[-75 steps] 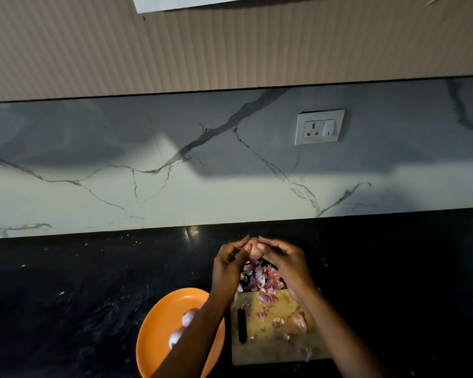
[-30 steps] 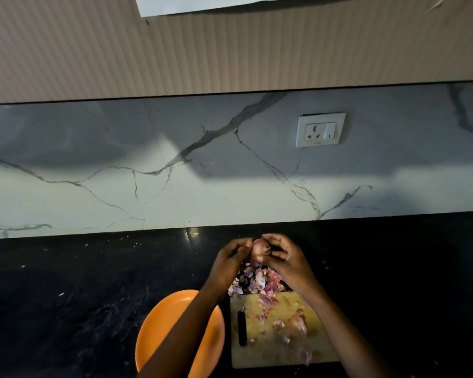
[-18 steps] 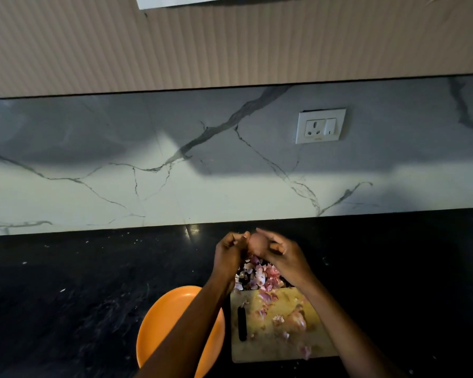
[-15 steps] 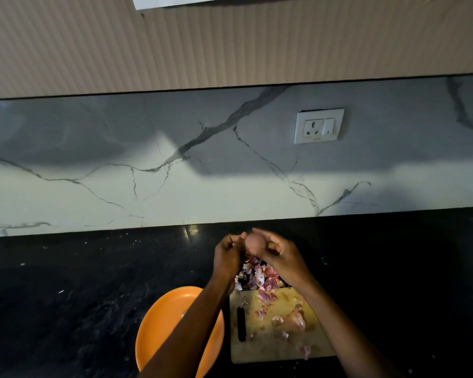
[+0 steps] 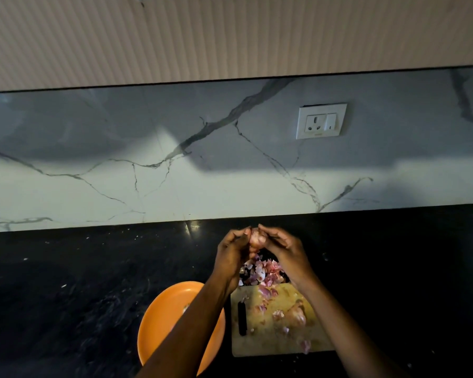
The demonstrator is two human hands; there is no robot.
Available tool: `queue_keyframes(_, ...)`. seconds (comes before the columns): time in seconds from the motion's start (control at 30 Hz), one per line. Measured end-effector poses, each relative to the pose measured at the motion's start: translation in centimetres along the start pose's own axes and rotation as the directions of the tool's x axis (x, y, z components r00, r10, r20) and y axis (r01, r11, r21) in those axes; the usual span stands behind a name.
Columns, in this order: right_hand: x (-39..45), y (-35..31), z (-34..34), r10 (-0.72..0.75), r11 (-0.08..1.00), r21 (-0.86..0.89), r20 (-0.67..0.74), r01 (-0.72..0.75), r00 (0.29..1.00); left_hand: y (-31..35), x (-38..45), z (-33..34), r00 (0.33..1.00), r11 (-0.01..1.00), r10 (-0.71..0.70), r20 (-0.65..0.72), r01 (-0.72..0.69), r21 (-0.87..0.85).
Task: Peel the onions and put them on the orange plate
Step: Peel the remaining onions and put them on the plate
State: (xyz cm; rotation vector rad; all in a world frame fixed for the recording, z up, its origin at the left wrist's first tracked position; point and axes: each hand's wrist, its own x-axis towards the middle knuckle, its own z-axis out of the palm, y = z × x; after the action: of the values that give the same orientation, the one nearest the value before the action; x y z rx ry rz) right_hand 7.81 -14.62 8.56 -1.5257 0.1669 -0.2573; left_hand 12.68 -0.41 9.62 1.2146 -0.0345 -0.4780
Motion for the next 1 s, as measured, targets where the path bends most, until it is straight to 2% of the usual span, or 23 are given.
queue_keyframes(0.13,-0.4,0.1,-0.2,0.012,0.999,0.038,-0.012,-0.012,1.0,-0.4,0.1,-0.1,0.999,0.995,0.041,-0.014,-0.04,0.088)
queue_keyframes(0.43,-0.2,0.0,-0.6,-0.03,0.998,-0.054,0.023,0.031,0.999,0.4,0.5,-1.3,0.992,0.98,0.04,0.116,-0.061,0.191)
queue_keyframes(0.67,-0.3,0.5,-0.3,-0.063,0.995,-0.076,0.028,0.065,0.998,-0.1,0.3,-1.4,0.997,0.99,0.05,0.062,-0.058,0.13)
queue_keyframes(1.0,-0.8,0.3,-0.9,-0.016,0.997,-0.075,0.058,0.02,0.998,-1.2,-0.3,-1.6,0.979,0.943,0.202,0.03,-0.203,0.265)
